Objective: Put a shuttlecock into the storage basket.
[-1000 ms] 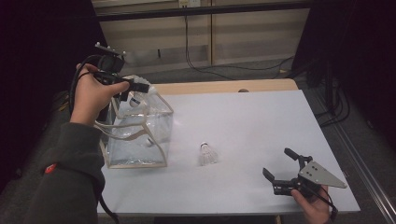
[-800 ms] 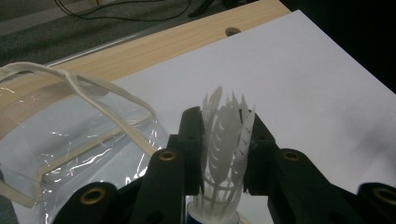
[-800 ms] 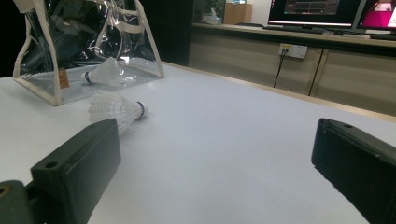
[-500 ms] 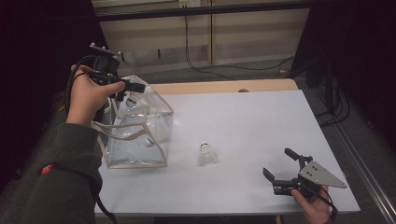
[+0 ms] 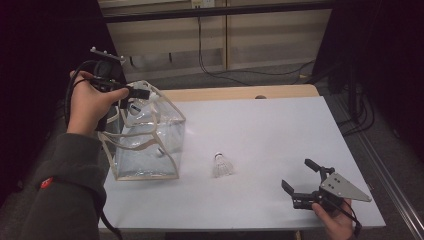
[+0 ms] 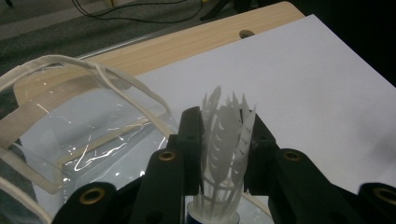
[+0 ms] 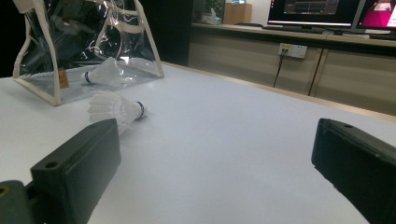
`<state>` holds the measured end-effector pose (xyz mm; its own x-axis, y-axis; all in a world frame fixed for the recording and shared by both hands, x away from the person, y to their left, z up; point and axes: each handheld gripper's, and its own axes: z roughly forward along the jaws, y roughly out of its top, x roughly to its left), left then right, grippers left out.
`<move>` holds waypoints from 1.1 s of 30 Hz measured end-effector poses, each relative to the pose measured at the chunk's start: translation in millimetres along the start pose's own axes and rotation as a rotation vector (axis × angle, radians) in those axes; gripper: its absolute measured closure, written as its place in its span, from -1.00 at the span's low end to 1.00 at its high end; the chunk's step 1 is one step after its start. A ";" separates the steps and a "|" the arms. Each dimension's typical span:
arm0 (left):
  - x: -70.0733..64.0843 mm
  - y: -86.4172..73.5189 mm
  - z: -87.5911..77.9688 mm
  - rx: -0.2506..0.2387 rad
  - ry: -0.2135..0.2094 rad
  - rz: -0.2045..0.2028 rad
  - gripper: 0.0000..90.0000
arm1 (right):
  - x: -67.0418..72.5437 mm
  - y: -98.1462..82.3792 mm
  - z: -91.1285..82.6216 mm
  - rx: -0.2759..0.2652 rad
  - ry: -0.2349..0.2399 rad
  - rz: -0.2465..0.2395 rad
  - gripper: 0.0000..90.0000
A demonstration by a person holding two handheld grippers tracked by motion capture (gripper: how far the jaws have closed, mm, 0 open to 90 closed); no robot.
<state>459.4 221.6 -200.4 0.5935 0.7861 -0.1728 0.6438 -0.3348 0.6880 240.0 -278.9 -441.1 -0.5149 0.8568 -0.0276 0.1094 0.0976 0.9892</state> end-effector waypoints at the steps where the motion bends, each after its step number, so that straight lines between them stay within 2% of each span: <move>1: 0.8 -0.8 0.1 0.000 0.005 -0.001 0.63 | 0.1 0.0 0.1 0.000 0.001 -0.001 -0.97; 33: 26.4 -24.0 4.9 -0.007 0.127 -0.057 0.53 | 0.7 -0.2 0.6 0.002 0.004 -0.002 -0.97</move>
<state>462.0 247.8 -225.0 0.4898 0.8634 -0.1209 0.6708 -0.2847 0.6848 240.1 -278.0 -441.4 -0.5182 0.8548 -0.0288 0.1102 0.1001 0.9889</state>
